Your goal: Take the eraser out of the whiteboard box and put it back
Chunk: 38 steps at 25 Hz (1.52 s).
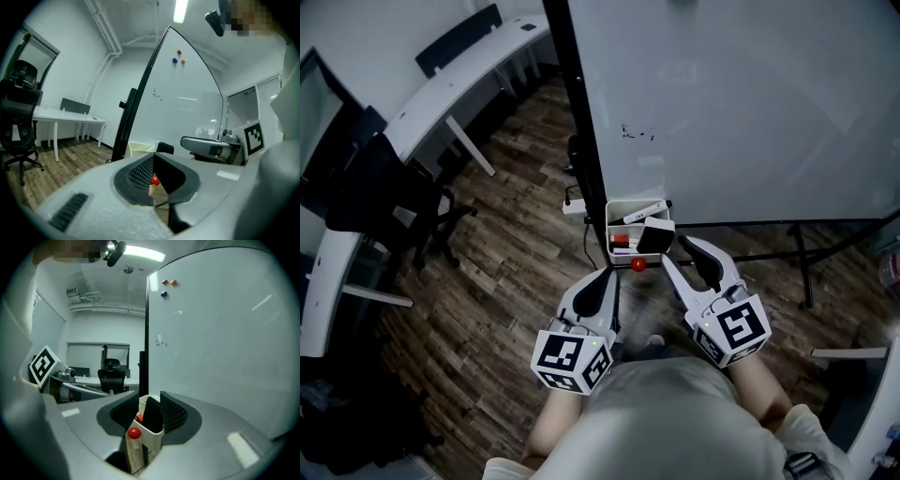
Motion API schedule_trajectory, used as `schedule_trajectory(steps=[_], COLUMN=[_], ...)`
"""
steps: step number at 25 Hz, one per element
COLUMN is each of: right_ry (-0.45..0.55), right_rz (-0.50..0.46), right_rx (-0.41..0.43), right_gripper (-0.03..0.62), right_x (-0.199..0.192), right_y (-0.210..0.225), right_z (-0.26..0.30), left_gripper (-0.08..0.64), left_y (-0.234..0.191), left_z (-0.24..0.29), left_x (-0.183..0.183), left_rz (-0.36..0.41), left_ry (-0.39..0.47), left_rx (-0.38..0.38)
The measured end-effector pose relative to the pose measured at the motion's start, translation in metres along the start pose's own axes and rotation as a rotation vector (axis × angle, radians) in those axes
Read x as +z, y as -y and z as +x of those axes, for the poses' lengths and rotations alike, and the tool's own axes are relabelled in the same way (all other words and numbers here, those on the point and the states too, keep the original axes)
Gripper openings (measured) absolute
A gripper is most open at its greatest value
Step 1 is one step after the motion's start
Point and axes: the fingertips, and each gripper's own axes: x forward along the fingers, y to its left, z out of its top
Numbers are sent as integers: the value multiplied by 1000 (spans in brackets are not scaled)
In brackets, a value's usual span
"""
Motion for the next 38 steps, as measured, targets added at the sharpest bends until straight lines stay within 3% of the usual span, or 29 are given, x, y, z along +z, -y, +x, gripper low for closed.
schedule_trajectory(steps=[10,17,38], right_ry=[39,56,22], right_rz=[17,37,43], right_rx=[-86,-136,-204], right_gripper=[39,6,5], right_x=[10,14,5], right_y=[-21,-34,-63], right_z=[-27,-43,-77], left_gripper=[2,2,2], left_y=[10,19,42], left_z=[-14,-23,-41], left_x=[-2,-4,-11], left_rz=[21,35,45], left_ry=[-14,-26,-38], left_rx=[-68,-118,-203])
